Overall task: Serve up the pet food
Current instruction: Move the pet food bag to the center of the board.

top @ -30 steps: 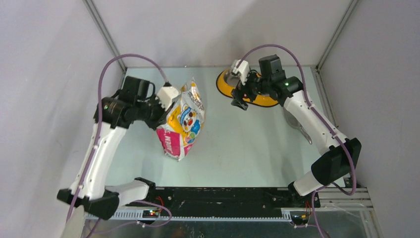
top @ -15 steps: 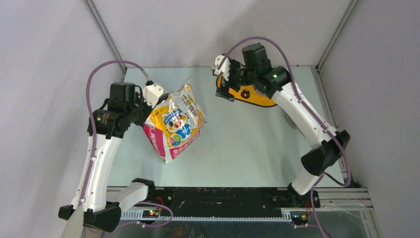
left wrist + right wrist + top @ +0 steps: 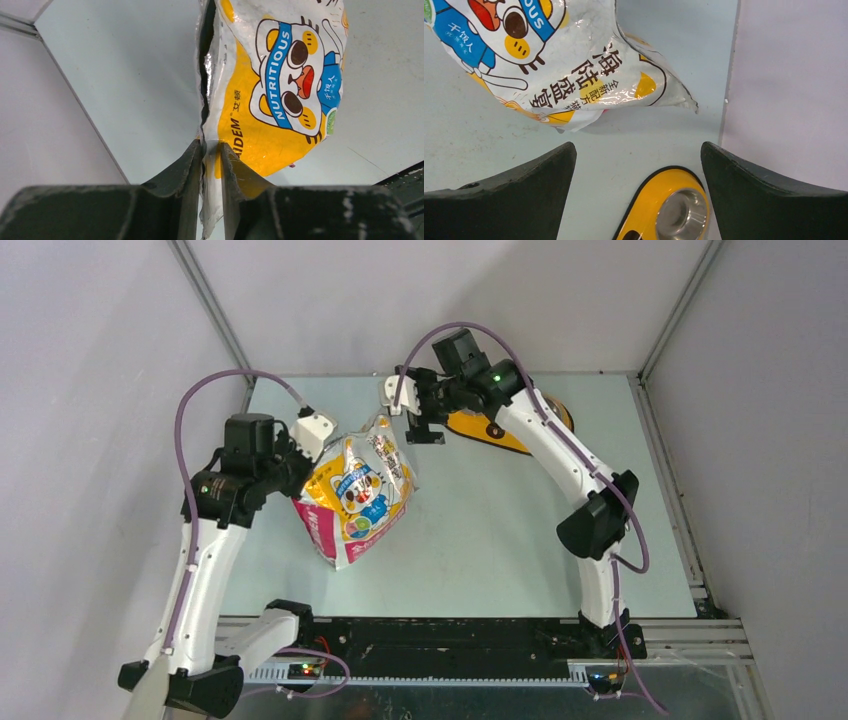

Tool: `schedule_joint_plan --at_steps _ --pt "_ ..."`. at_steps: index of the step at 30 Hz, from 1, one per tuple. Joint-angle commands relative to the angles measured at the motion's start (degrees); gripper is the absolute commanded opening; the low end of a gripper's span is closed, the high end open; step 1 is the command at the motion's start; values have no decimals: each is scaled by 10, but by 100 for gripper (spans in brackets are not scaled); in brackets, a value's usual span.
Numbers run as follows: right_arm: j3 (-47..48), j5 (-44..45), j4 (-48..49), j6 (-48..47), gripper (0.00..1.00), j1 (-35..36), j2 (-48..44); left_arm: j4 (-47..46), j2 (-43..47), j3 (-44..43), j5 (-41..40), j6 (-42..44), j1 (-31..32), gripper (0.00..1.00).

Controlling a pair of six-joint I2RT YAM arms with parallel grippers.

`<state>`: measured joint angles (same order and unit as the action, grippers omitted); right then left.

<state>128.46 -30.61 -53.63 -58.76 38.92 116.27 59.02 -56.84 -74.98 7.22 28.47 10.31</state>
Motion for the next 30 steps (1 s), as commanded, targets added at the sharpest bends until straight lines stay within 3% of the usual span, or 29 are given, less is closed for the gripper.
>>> schedule_joint_plan --at_steps 1,6,13,16,18,19,30 --pt "32 -23 -12 -58 99 15 -1 8 3 0 28 0 -4 27" --pt "54 -15 -10 -80 100 35 26 19 8 -4 38 2 -4 46" --pt "69 0 42 -59 100 52 47 14 23 -14 43 -8 -19 57" --pt "68 5 45 -65 99 57 50 6 37 -25 77 -20 -52 69" --pt "68 10 35 -77 100 60 55 7 45 -32 104 -27 -64 83" --pt "68 14 29 -83 100 62 59 8 48 -34 110 -29 -66 95" --pt "70 19 -4 -80 99 58 78 29 55 -10 92 -12 -68 100"
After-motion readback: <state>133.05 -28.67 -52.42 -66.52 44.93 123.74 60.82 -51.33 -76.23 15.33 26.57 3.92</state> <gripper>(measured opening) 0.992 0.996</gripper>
